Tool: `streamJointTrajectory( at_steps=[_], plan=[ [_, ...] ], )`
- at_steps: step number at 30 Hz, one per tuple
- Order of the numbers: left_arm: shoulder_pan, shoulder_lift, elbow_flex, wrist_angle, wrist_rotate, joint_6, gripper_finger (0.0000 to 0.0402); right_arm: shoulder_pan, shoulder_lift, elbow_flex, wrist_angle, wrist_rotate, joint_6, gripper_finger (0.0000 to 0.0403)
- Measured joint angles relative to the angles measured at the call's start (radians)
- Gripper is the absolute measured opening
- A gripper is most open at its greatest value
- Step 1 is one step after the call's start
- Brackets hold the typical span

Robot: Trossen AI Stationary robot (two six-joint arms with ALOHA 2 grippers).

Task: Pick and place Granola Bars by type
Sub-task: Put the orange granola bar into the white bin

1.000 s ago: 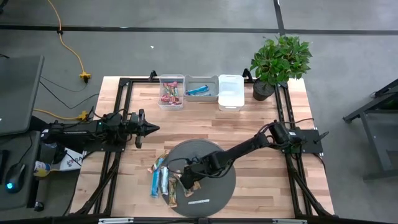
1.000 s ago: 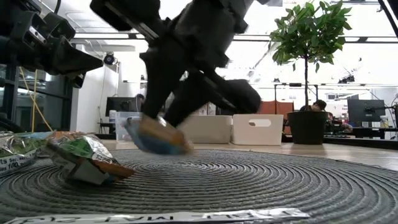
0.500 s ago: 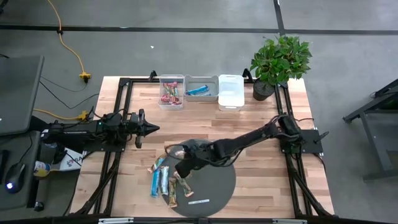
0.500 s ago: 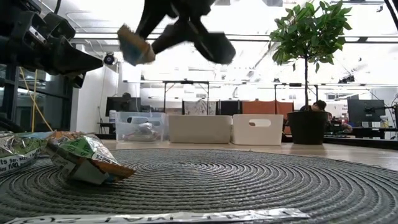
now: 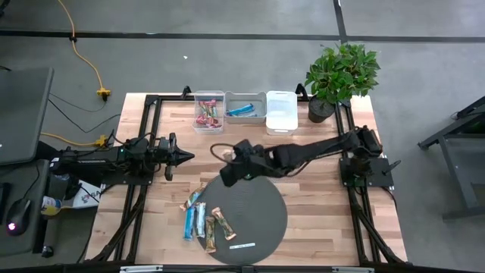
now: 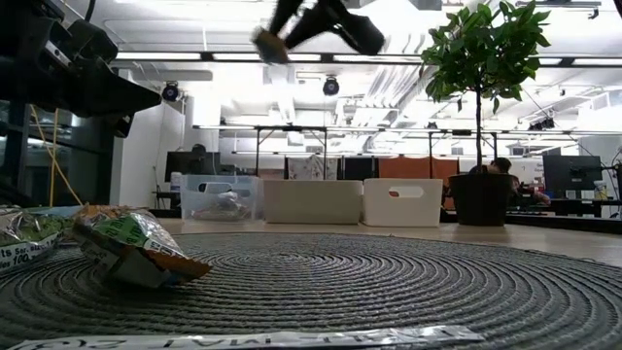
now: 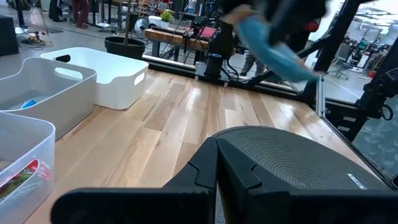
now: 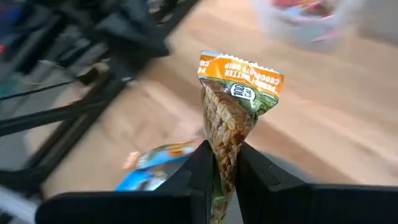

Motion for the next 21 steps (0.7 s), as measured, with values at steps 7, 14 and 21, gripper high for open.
streamJointTrajectory(
  at_steps=[7, 14, 21],
  plan=[
    [0.0, 0.0, 0.0, 0.0, 0.0, 0.0, 0.0, -0.067, -0.018, 0.001, -0.264, 0.052, 0.086, 0.0033],
    [0.0, 0.0, 0.0, 0.0, 0.0, 0.0, 0.0, -0.132, -0.018, 0.001, -0.491, 0.123, 0.104, 0.0033],
    [0.0, 0.0, 0.0, 0.0, 0.0, 0.0, 0.0, -0.231, -0.012, 0.001, -0.532, 0.136, -0.113, 0.0034]
  ],
)
